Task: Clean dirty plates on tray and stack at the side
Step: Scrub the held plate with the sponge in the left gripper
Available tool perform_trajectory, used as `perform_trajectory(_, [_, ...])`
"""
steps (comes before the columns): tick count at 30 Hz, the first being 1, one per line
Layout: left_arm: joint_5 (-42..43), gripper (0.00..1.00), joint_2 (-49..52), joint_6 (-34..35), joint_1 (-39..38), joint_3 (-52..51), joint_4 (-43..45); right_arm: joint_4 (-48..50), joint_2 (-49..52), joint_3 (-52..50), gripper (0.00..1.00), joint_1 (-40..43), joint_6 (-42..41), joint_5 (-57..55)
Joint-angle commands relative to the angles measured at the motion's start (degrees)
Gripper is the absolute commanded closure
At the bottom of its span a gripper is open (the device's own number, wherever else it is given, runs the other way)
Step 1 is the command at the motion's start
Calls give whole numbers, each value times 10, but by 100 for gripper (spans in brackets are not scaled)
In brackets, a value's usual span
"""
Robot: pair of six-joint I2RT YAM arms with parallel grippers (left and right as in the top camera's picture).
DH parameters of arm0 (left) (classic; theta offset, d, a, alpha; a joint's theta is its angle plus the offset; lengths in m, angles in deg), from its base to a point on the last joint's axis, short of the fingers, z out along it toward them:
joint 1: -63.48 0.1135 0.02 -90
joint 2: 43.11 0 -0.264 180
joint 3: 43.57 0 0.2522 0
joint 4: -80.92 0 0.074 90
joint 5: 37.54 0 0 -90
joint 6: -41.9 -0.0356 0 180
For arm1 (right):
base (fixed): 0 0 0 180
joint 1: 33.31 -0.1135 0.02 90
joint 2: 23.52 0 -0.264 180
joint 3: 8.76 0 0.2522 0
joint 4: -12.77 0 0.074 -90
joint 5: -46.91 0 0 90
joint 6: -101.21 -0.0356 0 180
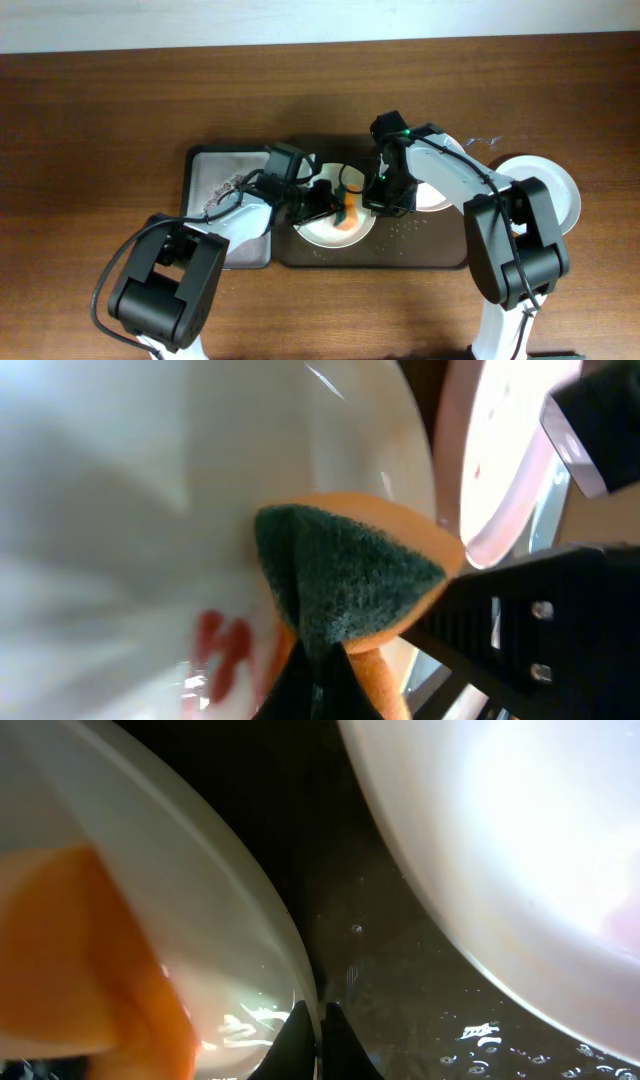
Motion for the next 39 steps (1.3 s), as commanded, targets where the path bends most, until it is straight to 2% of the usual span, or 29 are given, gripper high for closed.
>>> perform_trajectory(1, [-27, 100, -9, 0, 39, 6, -35, -1, 3, 1, 96, -6, 5, -14])
perform_trajectory(5, [-26, 100, -57, -61, 51, 6, -75, -1, 3, 1, 96, -6, 5, -14])
perform_trajectory(10, [-17, 100, -119, -83, 49, 8, -67, 0, 3, 1, 96, -6, 5, -14])
perform_trajectory(16, [-57, 100, -102, -83, 26, 5, -73, -1, 3, 1, 96, -6, 5, -14])
perform_trajectory(22, [-70, 100, -37, -83, -31, 5, -52, -1, 3, 1, 96, -6, 5, -13])
perform_trajectory(24, [-104, 100, -21, -83, -39, 5, -57, -2, 3, 1, 96, -6, 5, -14])
perform_trajectory(29, [-266, 100, -29, -103, -20, 6, -87, -7, 3, 1, 96, -6, 5, -13])
perform_trajectory(34, [-309, 100, -89, -153, 16, 13, -110, -9, 3, 1, 96, -6, 5, -14])
perform_trajectory(39, [-280, 100, -167, -163, 19, 40, -174, -9, 3, 1, 96, -6, 5, -14])
